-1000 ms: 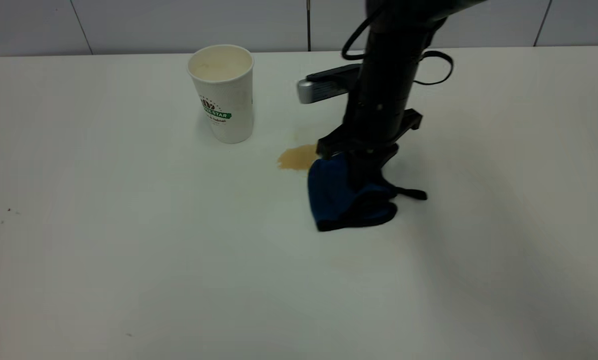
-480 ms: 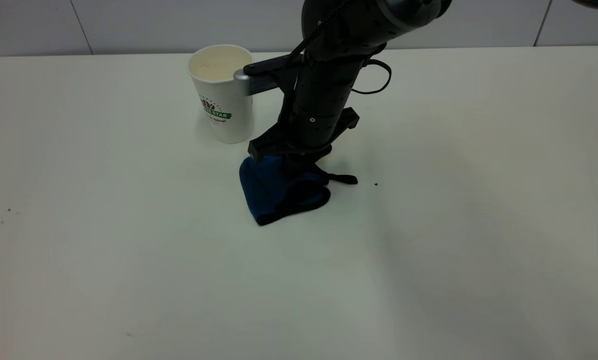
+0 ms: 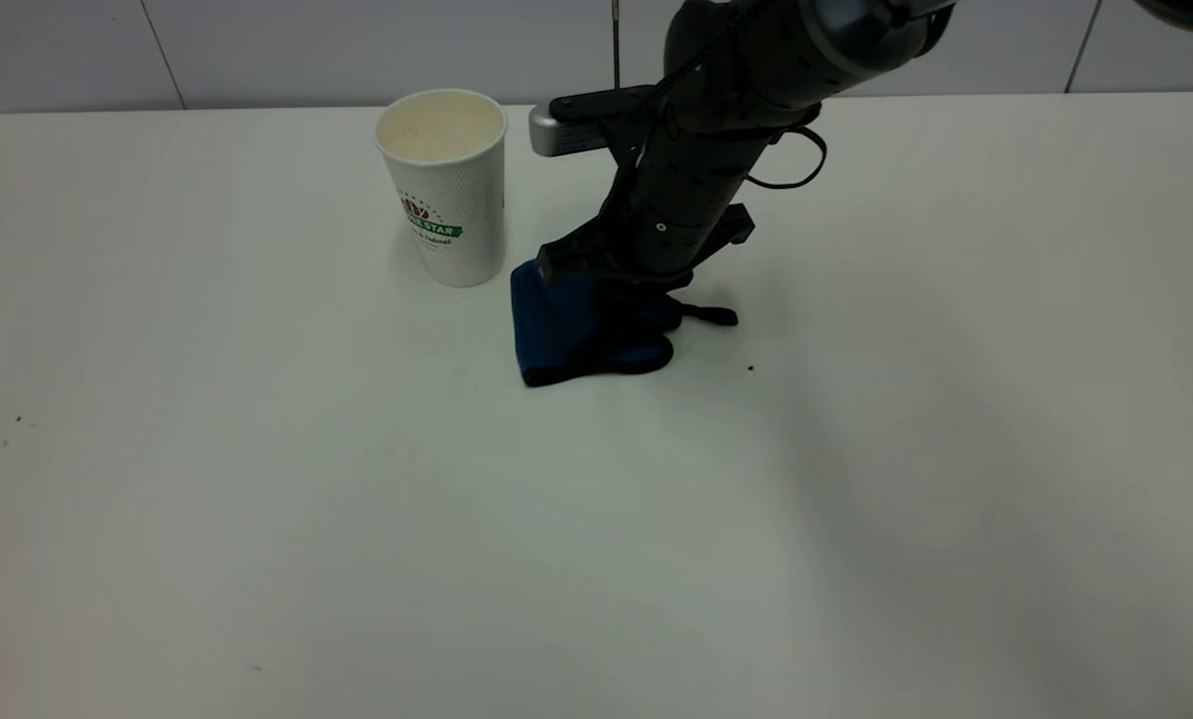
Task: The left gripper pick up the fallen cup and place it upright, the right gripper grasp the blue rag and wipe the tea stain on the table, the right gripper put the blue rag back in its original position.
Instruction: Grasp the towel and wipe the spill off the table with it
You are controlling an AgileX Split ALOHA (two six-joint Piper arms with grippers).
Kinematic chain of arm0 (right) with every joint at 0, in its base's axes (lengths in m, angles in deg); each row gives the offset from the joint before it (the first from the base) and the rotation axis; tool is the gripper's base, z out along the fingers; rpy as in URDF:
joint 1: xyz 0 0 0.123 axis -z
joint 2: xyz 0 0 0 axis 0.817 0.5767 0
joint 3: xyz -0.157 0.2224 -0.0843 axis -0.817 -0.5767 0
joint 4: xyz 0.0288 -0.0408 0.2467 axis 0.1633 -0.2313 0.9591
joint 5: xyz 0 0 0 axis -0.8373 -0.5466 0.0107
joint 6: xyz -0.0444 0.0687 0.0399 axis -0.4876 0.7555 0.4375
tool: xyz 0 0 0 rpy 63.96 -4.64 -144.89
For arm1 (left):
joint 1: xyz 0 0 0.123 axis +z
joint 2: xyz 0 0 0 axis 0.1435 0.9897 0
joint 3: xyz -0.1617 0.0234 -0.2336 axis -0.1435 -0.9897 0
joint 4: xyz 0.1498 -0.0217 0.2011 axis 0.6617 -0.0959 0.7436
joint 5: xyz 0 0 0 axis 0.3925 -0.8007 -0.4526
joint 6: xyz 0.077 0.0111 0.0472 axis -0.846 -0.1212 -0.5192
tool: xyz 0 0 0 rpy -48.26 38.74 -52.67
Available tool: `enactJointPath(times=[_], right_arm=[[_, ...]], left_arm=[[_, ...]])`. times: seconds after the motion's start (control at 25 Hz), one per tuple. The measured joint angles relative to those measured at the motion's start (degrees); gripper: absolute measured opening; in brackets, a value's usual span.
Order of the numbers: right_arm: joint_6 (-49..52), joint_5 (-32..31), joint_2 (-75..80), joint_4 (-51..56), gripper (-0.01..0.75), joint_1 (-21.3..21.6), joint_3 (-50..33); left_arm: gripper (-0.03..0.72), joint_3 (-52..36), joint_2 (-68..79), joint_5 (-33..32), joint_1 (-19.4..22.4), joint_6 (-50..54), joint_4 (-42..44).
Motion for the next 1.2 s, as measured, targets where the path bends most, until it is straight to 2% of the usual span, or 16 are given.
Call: enactJointPath(times=[0.24, 0.4, 0.68, 0.92, 1.04, 1.16, 1.2], right_arm=[[1.83, 0.74, 0.25, -1.35, 0.053, 7.08, 0.92], [4.52, -2.69, 0.13, -4.35, 0.053, 12.93, 1.26], [9.11, -15.65, -1.93, -12.71, 0.056, 21.17, 1.32], [11.57, -26.51, -2.53, -16.87, 0.081, 25.3, 3.55], [11.69, -31.33, -2.53, -17.04, 0.157, 25.86, 6.44], [10.58, -35.71, -2.54, -16.71, 0.356, 25.86, 9.87], [9.82, -37.18, -2.54, -16.22, 0.453, 25.86, 11.17]], left_arm=[[0.237, 0.0, 0.0, 0.0, 0.0, 0.0, 0.0], [0.237, 0.0, 0.0, 0.0, 0.0, 0.0, 0.0], [0.237, 0.0, 0.0, 0.0, 0.0, 0.0, 0.0], [0.237, 0.0, 0.0, 0.0, 0.0, 0.05, 0.0], [0.237, 0.0, 0.0, 0.0, 0.0, 0.05, 0.0], [0.237, 0.0, 0.0, 0.0, 0.0, 0.05, 0.0], [0.237, 0.0, 0.0, 0.0, 0.0, 0.05, 0.0]])
